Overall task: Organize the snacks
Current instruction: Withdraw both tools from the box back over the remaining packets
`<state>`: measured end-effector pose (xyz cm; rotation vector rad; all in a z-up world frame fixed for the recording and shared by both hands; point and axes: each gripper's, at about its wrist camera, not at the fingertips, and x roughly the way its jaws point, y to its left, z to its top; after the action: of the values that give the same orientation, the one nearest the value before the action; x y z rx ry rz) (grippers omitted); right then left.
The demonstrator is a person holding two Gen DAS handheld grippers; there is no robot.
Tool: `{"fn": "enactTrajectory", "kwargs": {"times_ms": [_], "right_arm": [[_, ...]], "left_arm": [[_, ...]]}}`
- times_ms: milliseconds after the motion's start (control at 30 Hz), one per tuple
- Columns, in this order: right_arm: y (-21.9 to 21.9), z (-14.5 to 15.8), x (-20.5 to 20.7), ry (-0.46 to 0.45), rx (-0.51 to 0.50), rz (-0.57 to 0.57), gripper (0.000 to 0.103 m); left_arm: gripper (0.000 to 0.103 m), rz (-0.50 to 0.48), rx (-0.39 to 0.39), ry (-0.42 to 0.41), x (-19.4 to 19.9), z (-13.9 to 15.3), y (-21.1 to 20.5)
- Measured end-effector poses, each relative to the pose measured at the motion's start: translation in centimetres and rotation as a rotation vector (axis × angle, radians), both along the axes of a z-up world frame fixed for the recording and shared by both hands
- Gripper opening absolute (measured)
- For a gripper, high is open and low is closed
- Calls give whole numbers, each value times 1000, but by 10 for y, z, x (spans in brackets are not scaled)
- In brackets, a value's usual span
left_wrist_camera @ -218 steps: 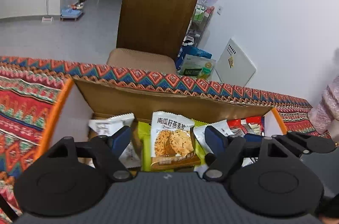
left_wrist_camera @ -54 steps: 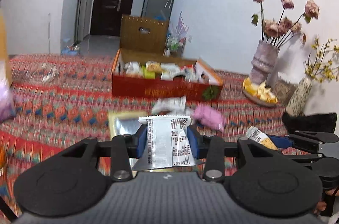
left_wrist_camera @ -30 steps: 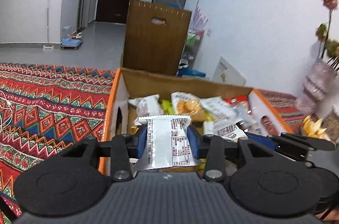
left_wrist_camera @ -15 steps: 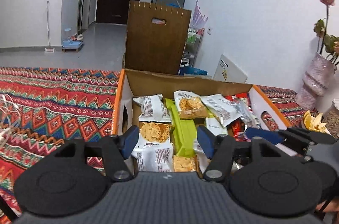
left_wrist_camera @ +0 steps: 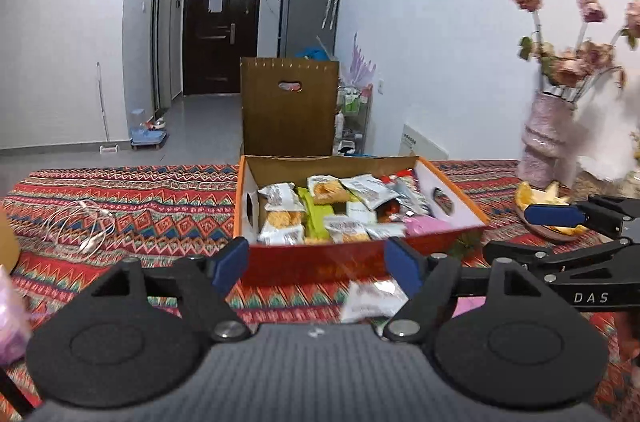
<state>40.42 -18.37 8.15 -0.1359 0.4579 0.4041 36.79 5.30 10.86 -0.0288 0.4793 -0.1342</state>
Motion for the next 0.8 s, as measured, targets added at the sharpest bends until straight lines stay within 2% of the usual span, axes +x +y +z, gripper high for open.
{"fn": "enactTrajectory", "kwargs": {"times_ms": [133, 333, 567, 800], "right_arm": [[-13, 0, -54, -20, 11, -9, 77], [-26, -15, -140, -33, 16, -17, 78], [-38, -47, -224, -10, 64, -52, 79], [-55, -74, -280, 39, 55, -86, 79]], "left_arm": [[82, -14, 3, -38, -61, 2, -9], [87, -17, -3, -69, -143, -3, -21], [88, 21, -45, -16, -210, -27, -26], [88, 44, -18, 37, -258, -53, -34]]}}
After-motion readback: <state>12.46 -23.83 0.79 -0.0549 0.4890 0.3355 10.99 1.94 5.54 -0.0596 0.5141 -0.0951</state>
